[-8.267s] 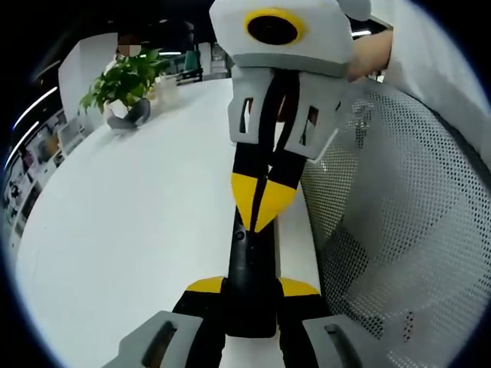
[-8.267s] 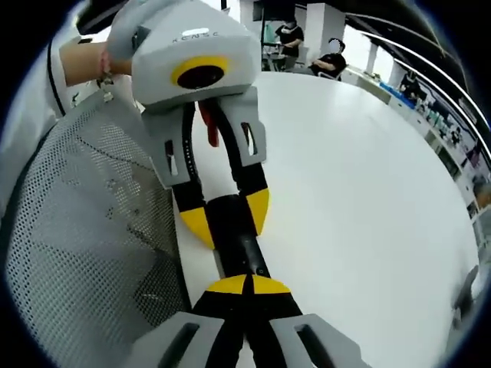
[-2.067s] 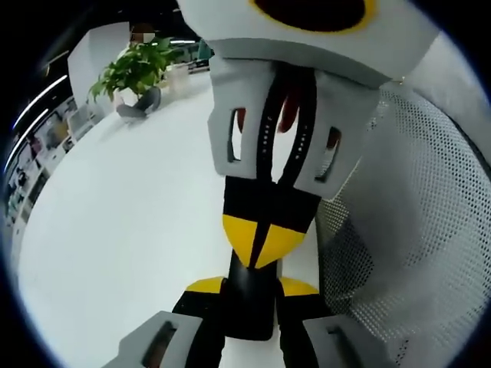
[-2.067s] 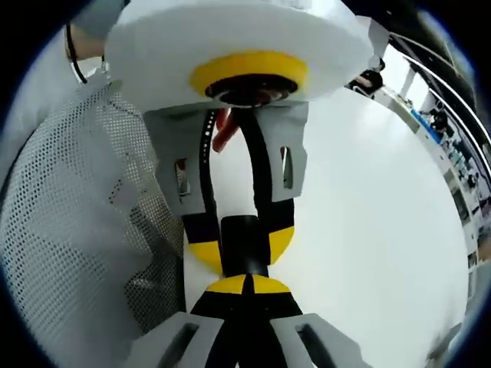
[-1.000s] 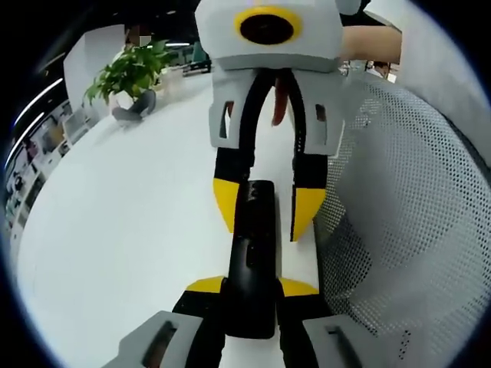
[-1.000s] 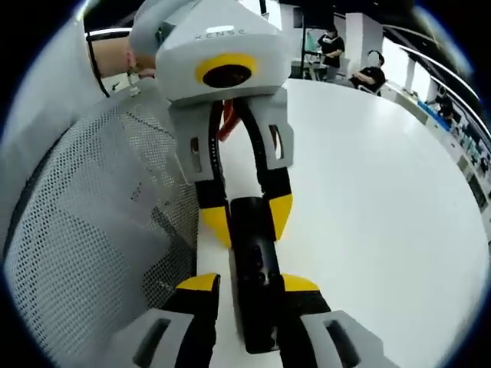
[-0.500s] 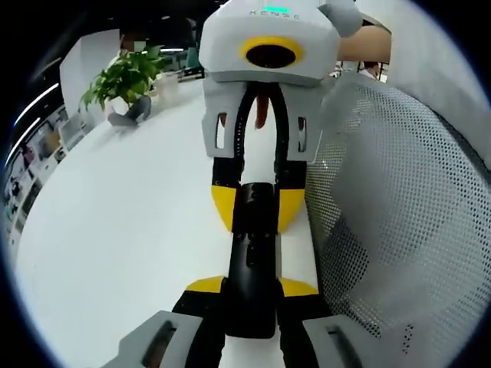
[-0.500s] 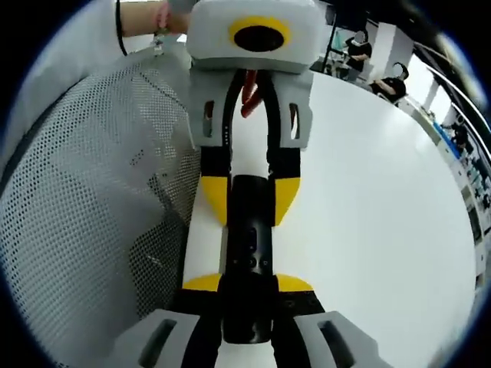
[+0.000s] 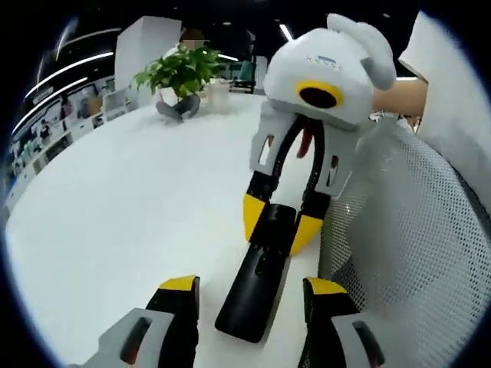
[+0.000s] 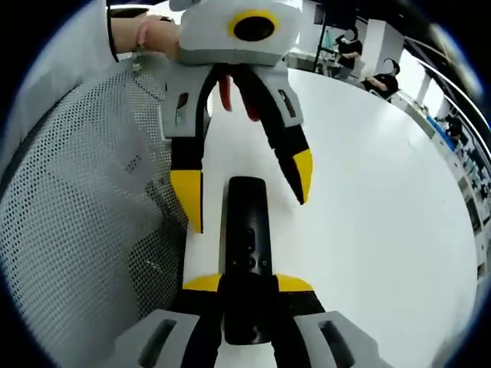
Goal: Press the specified remote control buttons in sequence, fully releasing each button before pressing the next.
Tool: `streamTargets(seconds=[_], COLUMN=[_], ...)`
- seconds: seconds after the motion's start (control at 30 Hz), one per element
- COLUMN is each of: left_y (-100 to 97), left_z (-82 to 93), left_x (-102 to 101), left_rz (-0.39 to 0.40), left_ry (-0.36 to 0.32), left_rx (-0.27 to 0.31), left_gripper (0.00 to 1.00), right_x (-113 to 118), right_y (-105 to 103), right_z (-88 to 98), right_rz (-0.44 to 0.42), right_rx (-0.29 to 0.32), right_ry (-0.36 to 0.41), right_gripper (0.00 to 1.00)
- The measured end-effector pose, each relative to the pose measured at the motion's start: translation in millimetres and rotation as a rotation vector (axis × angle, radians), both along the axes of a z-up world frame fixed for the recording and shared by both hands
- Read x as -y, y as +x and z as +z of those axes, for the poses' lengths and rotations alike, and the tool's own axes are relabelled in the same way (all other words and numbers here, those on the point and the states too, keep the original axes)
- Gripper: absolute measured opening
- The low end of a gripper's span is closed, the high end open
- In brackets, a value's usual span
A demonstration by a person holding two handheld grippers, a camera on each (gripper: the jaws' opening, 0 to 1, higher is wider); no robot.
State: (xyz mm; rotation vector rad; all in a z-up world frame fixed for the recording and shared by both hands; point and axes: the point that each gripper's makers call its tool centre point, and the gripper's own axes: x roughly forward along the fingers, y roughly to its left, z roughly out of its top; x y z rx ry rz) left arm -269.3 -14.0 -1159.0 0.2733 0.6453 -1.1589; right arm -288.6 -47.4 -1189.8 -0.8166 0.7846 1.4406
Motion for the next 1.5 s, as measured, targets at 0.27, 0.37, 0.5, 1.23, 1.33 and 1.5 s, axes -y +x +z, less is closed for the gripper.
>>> streamTargets(seconds=[0.27, 0.37, 0.5, 1.23, 1.33, 1.5], left_y=[9.3, 20.5, 36.1, 78.3, 77.8, 75.9], left_z=[35.5, 48.9, 60.8, 89.8, 91.4, 94.5], left_x=[7, 4, -9, -84, -90, -98], left_rz=[0.059, 0.126, 0.225, 0.592, 0.606, 0.661], left_ry=[-0.13, -0.179, -0.203, -0.132, -0.121, -0.166], left_rx=[0.103, 0.15, 0.216, 0.407, 0.417, 0.385], left_gripper=[0.95, 1.0, 1.0, 1.0, 1.0, 1.0], right_x=[0, -1, -2, -9, -9, -10], right_y=[1, 1, 2, 1, 4, 15], right_z=[-4.2, -3.5, -3.6, -6.7, -7.8, -8.7], right_rz=[-0.03, -0.077, -0.135, -0.056, -0.036, -0.038], right_rx=[-0.01, -0.026, -0.058, 0.003, 0.01, 0.006], right_ry=[0.025, 0.052, 0.087, 0.049, 0.043, 0.045], right_gripper=[0.21, 0.22, 0.23, 0.22, 0.22, 0.22])
